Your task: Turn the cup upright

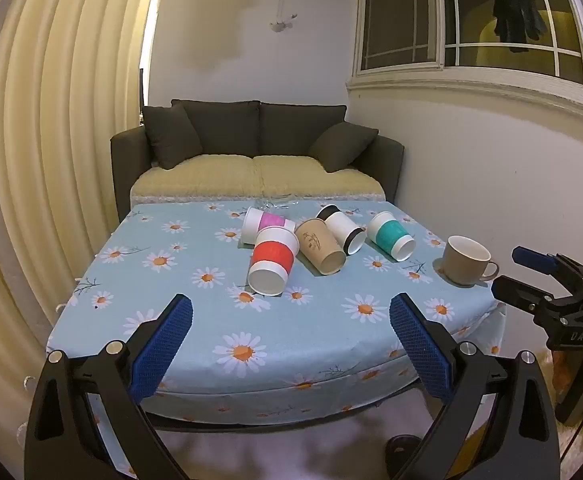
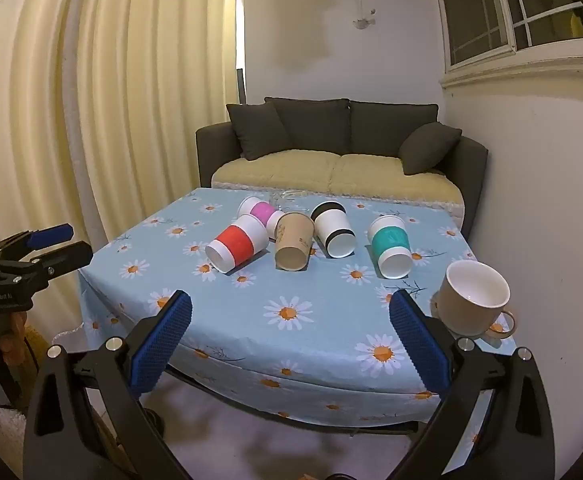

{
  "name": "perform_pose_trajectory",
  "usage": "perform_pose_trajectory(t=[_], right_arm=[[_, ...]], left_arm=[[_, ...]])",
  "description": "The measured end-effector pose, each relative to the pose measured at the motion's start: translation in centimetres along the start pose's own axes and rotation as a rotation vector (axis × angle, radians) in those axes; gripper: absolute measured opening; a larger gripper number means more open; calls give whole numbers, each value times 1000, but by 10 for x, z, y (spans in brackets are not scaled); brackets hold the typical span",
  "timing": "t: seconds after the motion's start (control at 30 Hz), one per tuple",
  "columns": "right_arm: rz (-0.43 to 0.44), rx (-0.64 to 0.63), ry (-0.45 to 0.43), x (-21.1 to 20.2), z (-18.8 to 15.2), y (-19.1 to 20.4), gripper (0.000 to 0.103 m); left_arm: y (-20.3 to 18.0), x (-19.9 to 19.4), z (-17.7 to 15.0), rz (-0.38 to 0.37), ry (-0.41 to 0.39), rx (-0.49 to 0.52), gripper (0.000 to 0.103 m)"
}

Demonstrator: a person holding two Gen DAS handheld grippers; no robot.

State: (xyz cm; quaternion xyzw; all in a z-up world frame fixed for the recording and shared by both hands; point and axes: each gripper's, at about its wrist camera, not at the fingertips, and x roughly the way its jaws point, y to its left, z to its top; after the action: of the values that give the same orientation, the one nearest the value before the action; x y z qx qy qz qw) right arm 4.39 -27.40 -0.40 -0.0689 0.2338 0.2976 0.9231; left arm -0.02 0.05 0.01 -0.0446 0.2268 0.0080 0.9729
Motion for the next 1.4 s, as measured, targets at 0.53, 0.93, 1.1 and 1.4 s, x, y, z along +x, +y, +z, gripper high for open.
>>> perform_pose_trajectory(t=[0.53,0.93,1.1,1.4], right_arm=[[-4,-5,-11,-2,0,-2,98],[-4,-2,-9,-4,2,-1,98],[-3,-1,-10,-3,1,-1,98],[-3,-3,-5,-1,0,-1,98]], left_arm=[[-3,0,2,-3,8,9,96],[-8,0,0,5,6,13,96],[-10,0,-1,4,9,14,97],[-7,1,-1,0,10,11,97]])
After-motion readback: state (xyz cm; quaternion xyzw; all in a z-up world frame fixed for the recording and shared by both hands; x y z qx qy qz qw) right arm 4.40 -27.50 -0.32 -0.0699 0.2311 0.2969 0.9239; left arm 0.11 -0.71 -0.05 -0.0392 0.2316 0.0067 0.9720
